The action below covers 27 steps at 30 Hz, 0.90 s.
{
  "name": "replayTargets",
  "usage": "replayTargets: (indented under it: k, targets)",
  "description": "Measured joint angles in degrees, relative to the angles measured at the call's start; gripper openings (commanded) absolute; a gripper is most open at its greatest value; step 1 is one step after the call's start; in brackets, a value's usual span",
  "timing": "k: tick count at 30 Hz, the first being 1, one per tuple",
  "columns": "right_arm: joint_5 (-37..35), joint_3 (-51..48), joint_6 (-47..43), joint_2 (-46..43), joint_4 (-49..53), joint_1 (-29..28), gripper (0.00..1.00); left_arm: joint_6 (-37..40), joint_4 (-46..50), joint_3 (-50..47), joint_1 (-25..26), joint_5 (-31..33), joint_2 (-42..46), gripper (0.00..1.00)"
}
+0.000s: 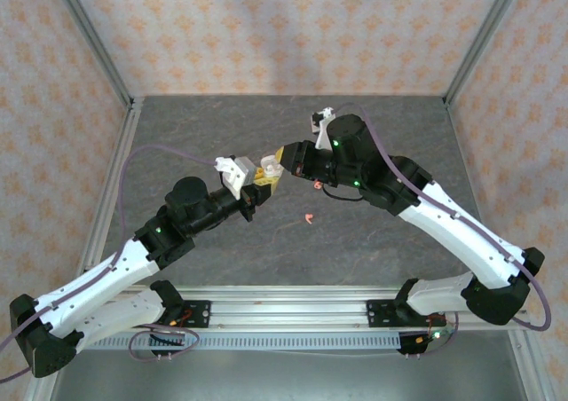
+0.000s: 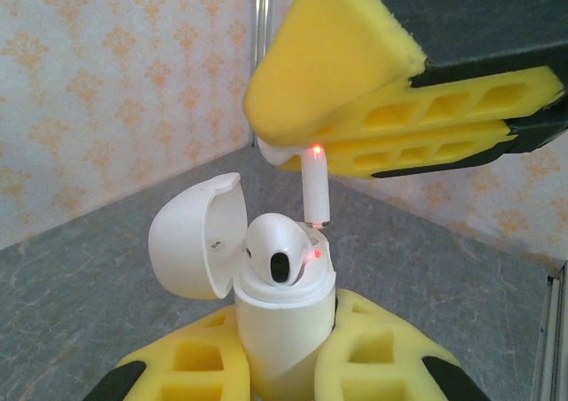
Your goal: Insert the wireless bluetooth earbuds into the charging case
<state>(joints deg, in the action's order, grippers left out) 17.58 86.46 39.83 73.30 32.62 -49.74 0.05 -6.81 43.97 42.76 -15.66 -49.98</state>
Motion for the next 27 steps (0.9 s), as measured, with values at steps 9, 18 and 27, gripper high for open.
replayTargets:
  k: [9,18,27]
  targets:
    - [0.31,-0.02,0.02,0.37,-0.02,0.00,0.13,0.00,-0.26,-0.22,0.00,0.00,0.22,0.00]
    - [1.53,-0.02,0.04,1.27,0.24,0.00,0.13,0.02,-0.24,-0.22,0.00,0.00,0.33,0.00]
    - [1.57,-0.04,-0.04,1.40,1.01,0.00,0.15,0.00,0.15,-0.22,0.02,-0.04,0.31,0.00]
